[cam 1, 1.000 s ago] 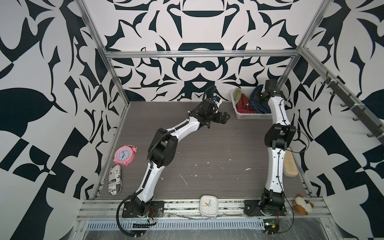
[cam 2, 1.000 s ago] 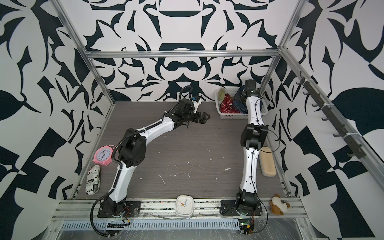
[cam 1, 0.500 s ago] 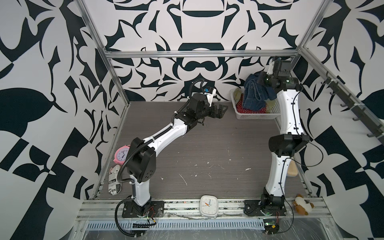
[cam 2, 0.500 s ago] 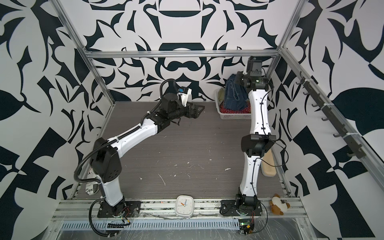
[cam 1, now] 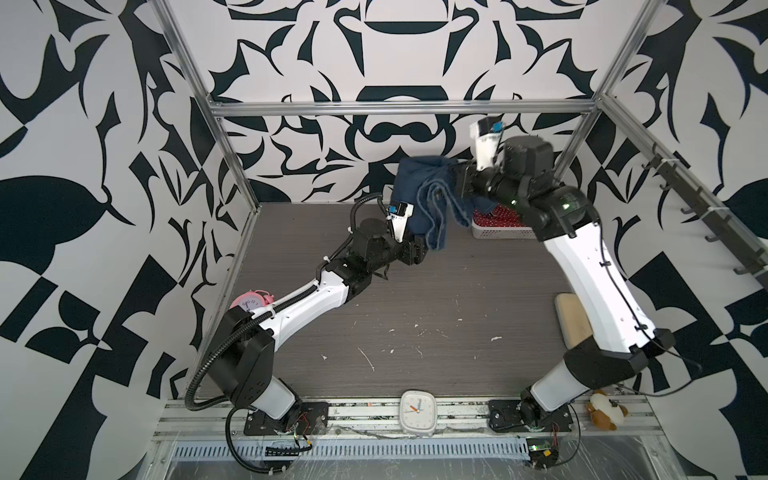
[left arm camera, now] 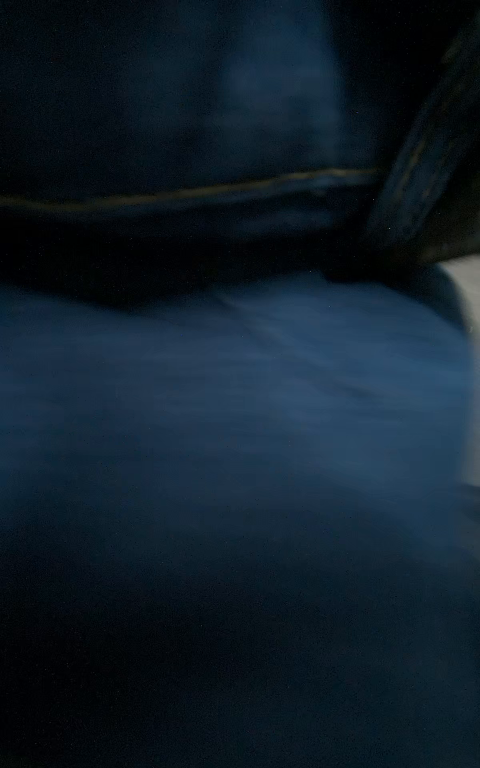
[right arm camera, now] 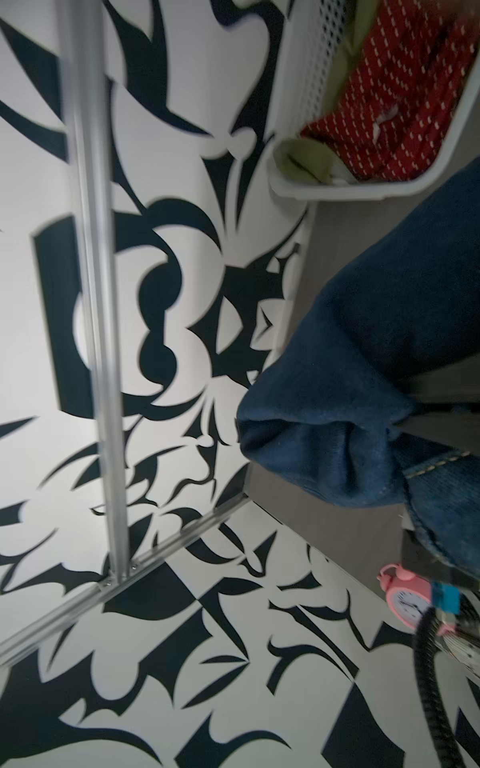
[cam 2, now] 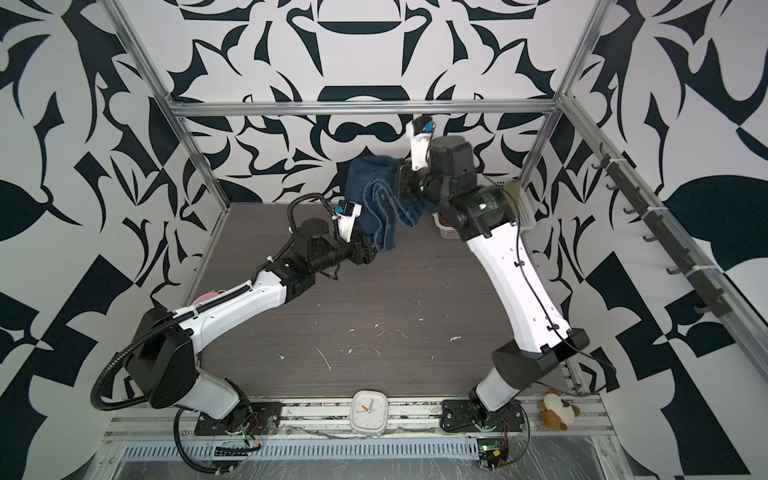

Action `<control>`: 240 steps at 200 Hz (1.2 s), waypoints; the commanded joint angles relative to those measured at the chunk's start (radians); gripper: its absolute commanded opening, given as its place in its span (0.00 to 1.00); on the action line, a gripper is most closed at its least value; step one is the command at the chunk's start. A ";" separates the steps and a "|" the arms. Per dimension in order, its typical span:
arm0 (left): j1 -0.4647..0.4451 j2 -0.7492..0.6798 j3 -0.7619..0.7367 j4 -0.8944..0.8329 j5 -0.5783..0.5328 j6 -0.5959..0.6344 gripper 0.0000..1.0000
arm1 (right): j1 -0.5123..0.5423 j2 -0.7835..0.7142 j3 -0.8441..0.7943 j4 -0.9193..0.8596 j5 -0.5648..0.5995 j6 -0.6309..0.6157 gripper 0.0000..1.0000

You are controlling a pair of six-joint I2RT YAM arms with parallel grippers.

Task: Fold and stack the skirts
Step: 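Carry the denim skirt to the table center and lower it with the right gripper, then grasp the skirt waistband with the left gripper while the right holds the other side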

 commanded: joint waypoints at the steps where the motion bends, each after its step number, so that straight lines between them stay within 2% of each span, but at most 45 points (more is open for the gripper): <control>1: -0.001 -0.050 -0.088 0.067 -0.019 -0.006 0.27 | 0.009 -0.020 -0.169 0.195 0.089 0.095 0.00; 22: -0.001 -0.114 -0.170 0.056 -0.063 -0.015 0.00 | 0.009 -0.048 -0.287 0.219 0.112 0.122 0.00; 91: -0.001 -0.391 -0.368 -0.158 -0.144 0.114 0.00 | 0.009 -0.108 -0.515 0.253 0.136 0.142 0.00; 133: -0.001 -0.426 -0.419 -0.271 -0.188 0.208 0.00 | 0.009 -0.104 -0.622 0.277 0.149 0.138 0.00; 134: -0.001 -0.425 -0.420 -0.270 -0.189 0.209 0.02 | 0.009 -0.104 -0.625 0.281 0.148 0.137 0.00; 146: -0.001 -0.415 -0.436 -0.257 -0.191 0.227 0.65 | 0.009 -0.103 -0.677 0.322 0.123 0.136 0.00; 153: -0.001 -0.407 -0.447 -0.244 -0.197 0.229 0.92 | 0.009 -0.101 -0.709 0.347 0.108 0.130 0.00; 156: -0.001 -0.404 -0.450 -0.237 -0.197 0.230 0.99 | 0.009 -0.101 -0.719 0.354 0.104 0.128 0.00; 190: -0.004 -0.390 -0.484 -0.140 -0.051 0.199 0.99 | 0.007 -0.096 -0.830 0.396 0.107 0.112 0.00; 204: -0.043 -0.368 -0.496 -0.084 0.023 0.193 1.00 | 0.006 -0.096 -0.850 0.396 0.104 0.113 0.00; 227: -0.176 -0.274 -0.502 0.005 -0.023 0.223 1.00 | 0.005 -0.094 -0.864 0.394 0.102 0.119 0.00; 240: -0.204 -0.147 -0.485 0.062 -0.046 0.192 0.99 | -0.001 -0.095 -0.868 0.399 0.104 0.135 0.00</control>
